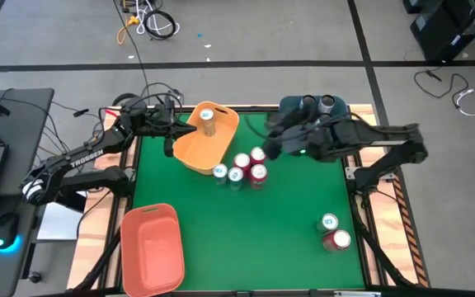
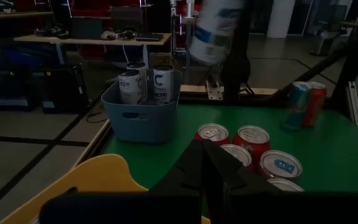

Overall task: Sort soda cans
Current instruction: Put the white blue soda can into the blue bin

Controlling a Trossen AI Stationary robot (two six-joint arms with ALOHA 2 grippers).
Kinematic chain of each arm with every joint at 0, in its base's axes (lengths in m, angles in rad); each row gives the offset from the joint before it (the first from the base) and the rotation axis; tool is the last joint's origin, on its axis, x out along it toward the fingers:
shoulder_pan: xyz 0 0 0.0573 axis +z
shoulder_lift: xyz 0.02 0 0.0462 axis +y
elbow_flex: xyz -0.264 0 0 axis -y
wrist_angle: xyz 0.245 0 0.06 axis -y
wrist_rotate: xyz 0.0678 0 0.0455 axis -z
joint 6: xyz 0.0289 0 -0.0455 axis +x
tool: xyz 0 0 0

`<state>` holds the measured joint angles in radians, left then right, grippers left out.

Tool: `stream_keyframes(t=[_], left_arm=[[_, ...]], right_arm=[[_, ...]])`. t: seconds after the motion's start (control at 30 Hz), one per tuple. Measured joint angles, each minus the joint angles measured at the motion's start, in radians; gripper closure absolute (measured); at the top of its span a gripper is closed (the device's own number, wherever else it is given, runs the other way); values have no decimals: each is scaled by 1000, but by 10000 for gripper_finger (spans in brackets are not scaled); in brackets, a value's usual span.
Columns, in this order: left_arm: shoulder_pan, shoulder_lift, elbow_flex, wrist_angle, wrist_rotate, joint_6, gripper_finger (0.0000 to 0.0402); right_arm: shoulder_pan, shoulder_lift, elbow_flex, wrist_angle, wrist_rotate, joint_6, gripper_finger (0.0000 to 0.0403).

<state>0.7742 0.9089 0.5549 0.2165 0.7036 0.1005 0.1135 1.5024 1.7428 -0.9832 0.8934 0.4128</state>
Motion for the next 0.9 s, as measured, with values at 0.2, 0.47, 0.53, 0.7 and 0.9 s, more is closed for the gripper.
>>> stream_keyframes(t=[0.2, 0.47, 0.53, 0.7, 0.9], left_arm=[[0, 0, 0, 1, 0, -5, 396], [0, 0, 0, 1, 0, -7, 396], [0, 0, 0, 0, 0, -7, 396], [0, 0, 0, -1, 0, -8, 396], [0, 0, 0, -1, 0, -8, 396]], right_arm=[[-61, -186, -309, 7, 104, 217, 158], [-180, -379, -762, 268, 168, 399, 158], [-207, -401, -845, 359, 169, 390, 158], [-267, -411, -961, 503, 162, 377, 158], [-325, -408, -1013, 538, 147, 378, 158]])
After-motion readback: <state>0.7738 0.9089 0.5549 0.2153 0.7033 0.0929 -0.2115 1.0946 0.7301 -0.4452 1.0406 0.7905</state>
